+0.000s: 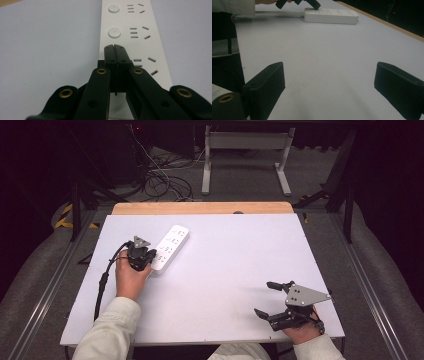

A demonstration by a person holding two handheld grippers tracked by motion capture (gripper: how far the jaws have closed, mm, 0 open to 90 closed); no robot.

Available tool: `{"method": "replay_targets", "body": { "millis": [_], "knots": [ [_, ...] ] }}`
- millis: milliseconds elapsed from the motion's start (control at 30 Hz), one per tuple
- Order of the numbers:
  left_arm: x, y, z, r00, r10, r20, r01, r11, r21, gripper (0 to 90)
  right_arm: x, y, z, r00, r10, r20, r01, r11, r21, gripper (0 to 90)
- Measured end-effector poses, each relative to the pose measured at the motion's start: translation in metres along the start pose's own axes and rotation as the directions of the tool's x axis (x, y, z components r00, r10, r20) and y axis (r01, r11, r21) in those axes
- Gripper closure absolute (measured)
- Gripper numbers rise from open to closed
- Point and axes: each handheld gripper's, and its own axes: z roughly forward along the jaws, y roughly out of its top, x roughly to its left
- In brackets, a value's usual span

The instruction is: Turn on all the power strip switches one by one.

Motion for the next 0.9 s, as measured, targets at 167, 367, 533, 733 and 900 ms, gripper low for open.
{"method": "replay_targets", "body": {
  "millis": [167,367,533,733,900],
  "knots": [
    [0.002,0.005,-0.003,0.9999,-0.003,-0.015,0.003,1.0,-0.005,90.0,-0.001,0.0,-0.001,1.0,0.001,0.002,-0.001,1.0,-0.006,10.1],
    [0.01,0.018,-0.009,0.999,-0.029,0.035,0.031,0.9978,-0.058,89.9,-0.002,0.0,0.002,1.0,0.007,0.001,-0.007,1.0,0.004,10.1],
    [0.011,0.029,-0.001,0.9982,-0.033,0.05,0.036,0.9977,-0.057,89.9,-0.003,-0.001,0.002,1.0,0.007,-0.001,-0.007,1.0,0.002,10.1],
    [0.011,0.03,0.011,0.9975,-0.039,0.058,0.041,0.9987,-0.029,89.9,-0.003,-0.001,0.002,0.9999,0.008,-0.006,-0.008,1.0,-0.002,10.1],
    [0.009,0.032,0.018,0.9967,-0.047,0.066,0.048,0.9987,-0.019,89.9,-0.004,-0.001,0.002,0.9999,0.009,-0.008,-0.009,1.0,-0.003,10.1]
  ]
}}
